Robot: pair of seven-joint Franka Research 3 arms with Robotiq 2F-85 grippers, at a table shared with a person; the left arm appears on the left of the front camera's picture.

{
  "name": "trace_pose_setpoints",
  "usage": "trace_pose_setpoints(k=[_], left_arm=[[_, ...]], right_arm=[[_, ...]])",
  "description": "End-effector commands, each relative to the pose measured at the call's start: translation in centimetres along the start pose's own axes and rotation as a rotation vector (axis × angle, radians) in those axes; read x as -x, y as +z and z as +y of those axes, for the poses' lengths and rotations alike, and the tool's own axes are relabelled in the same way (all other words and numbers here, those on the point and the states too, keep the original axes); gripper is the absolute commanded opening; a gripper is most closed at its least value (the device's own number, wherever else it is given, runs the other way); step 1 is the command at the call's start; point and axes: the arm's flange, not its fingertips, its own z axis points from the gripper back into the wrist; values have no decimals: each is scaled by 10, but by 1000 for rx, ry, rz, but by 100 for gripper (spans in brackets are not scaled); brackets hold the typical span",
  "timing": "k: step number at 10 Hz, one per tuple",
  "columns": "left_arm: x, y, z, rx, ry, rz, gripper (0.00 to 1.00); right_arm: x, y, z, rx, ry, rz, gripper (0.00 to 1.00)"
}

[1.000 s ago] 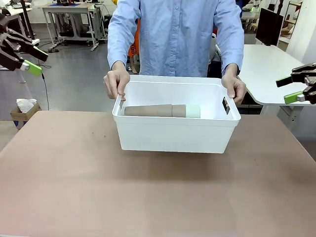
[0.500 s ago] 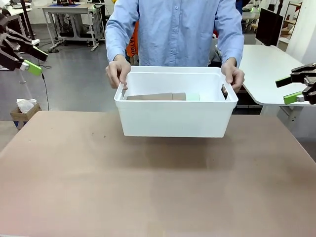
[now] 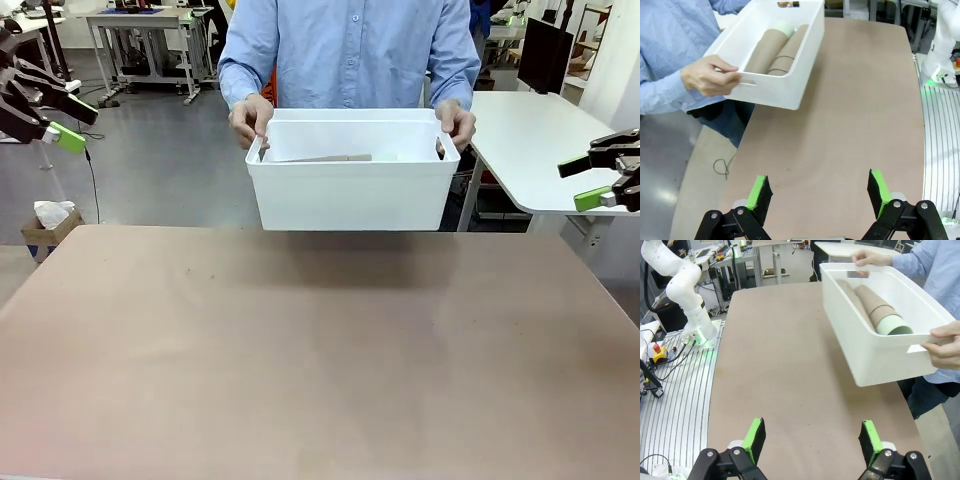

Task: Stack the cups and store them in the basket.
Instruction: Place the stack of Reusable plastic cups into the Pantry Basket.

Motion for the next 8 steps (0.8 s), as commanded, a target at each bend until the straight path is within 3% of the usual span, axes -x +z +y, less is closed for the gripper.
trace_pose_setpoints(k=[1,8], left_arm=[[-3,2,1,-3,5,4,100],[-3,2,1,-3,5,4,100]], right_arm=[[-3,0,-1,15,-12,-13,100],[-3,0,-1,15,-12,-13,100]])
